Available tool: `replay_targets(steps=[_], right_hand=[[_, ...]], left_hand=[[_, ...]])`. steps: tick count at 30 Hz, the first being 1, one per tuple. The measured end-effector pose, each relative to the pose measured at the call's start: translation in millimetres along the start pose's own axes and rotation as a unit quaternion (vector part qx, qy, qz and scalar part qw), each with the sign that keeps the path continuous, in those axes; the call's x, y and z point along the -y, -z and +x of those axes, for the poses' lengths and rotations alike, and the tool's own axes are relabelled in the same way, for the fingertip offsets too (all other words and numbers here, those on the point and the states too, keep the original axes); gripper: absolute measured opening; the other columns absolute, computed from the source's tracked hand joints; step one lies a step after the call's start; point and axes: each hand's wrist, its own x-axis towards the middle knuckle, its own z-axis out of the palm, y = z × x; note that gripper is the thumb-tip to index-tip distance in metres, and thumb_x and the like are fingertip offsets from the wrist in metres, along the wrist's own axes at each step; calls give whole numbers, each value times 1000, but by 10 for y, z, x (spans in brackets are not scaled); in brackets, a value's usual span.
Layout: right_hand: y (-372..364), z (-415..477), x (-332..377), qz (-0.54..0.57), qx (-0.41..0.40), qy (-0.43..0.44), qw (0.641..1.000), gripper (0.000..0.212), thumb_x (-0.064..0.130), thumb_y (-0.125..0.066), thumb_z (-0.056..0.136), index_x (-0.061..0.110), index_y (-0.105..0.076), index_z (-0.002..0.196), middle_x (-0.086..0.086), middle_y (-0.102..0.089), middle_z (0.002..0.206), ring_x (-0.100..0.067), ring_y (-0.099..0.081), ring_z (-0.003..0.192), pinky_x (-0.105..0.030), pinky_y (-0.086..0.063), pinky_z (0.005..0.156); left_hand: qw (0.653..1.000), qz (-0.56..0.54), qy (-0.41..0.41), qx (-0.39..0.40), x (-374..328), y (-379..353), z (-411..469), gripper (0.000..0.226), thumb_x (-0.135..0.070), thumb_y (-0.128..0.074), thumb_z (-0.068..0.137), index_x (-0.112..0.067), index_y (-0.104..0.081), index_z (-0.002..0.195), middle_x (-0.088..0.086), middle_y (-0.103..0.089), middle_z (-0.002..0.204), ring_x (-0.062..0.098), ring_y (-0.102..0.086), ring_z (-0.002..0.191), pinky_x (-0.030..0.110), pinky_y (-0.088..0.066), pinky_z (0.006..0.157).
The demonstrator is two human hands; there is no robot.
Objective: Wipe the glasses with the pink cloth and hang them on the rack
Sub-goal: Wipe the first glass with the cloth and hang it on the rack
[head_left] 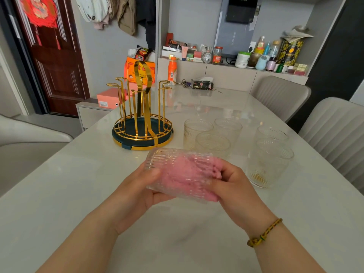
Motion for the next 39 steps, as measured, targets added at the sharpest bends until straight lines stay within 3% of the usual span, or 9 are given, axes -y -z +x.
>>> replay_targets(steps=[5, 7, 10, 12, 16, 20, 30, 35, 39], right_hand=[[-23, 8, 1, 220, 15, -63, 973, 28, -10, -52, 63, 9, -70, 71, -4, -72, 69, -14, -68, 63, -21, -54, 53], [-43, -1, -22, 162, 12, -46, 986, 24, -7, -56, 64, 11, -71, 70, -3, -70, 69, -14, -67, 61, -20, -53, 52], [-47, -19, -43, -30, 18, 9, 999, 16, 1, -53, 57, -2, -59, 72, -5, -53, 62, -8, -51, 50, -15, -41, 44], [-41, -17, -35, -90, 38, 31, 995, 22, 0, -53, 56, 1, -62, 76, -7, -51, 65, -7, -47, 55, -14, -39, 48], [16, -6, -4, -178, 48, 66, 981, 43, 2, -55, 57, 39, -68, 73, 11, -63, 67, 1, -53, 63, -12, -42, 58], [11, -36, 74, -196, 28, 89, 976, 42, -1, -60, 62, 36, -62, 81, 27, -64, 68, 10, -55, 62, -5, -40, 57], [77, 35, 58, -71, -249, 70, 963, 35, -8, -54, 74, 26, -61, 72, 18, -62, 57, 0, -51, 55, -14, -45, 52], [-28, 16, 37, 3, -245, -6, 969, 32, -9, -47, 78, 21, -57, 74, 1, -58, 71, -10, -52, 61, -12, -41, 42], [-121, 18, -21, 46, -203, -57, 977, 26, -8, -46, 80, 17, -55, 79, -2, -59, 78, -13, -55, 67, -23, -44, 54]], left_hand=[[1000, 7, -28, 2, -6, 1, 22, 92, -54, -87, 26, -22, -62, 108, 3, -71, 105, 18, -67, 96, 23, -54, 70], [999, 1, -25, -32, 19, -4, 26, 82, -53, -86, 29, -24, -65, 103, 3, -72, 100, 18, -69, 90, 26, -56, 65], [997, -11, -5, -76, 35, -26, 35, 30, -39, -72, 61, -26, -69, 89, 4, -73, 92, 17, -70, 80, 30, -58, 60], [995, -19, 8, -96, 40, -27, 49, 31, -42, -56, 66, -24, -67, 89, 4, -73, 88, 17, -70, 75, 29, -58, 58], [993, -40, 8, -115, 42, -15, 52, 33, -41, -49, 64, -23, -66, 85, 1, -74, 79, 15, -70, 68, 27, -58, 55], [992, -58, -7, -115, 44, 1, 60, 34, -40, -50, 65, -23, -64, 91, 0, -73, 81, 15, -70, 71, 29, -59, 59], [968, -149, -118, -161, -56, 47, 46, 21, -26, -40, 90, -26, -62, 92, -7, -73, 85, 10, -70, 80, 27, -58, 65], [959, -165, -175, -150, -97, 75, 35, 70, -44, -84, 36, -26, -66, 102, -3, -70, 106, 14, -66, 101, 29, -56, 73], [960, -168, -200, -106, -114, 89, 36, 66, -44, -82, 41, -26, -68, 104, -2, -68, 112, 17, -62, 109, 30, -55, 77]])
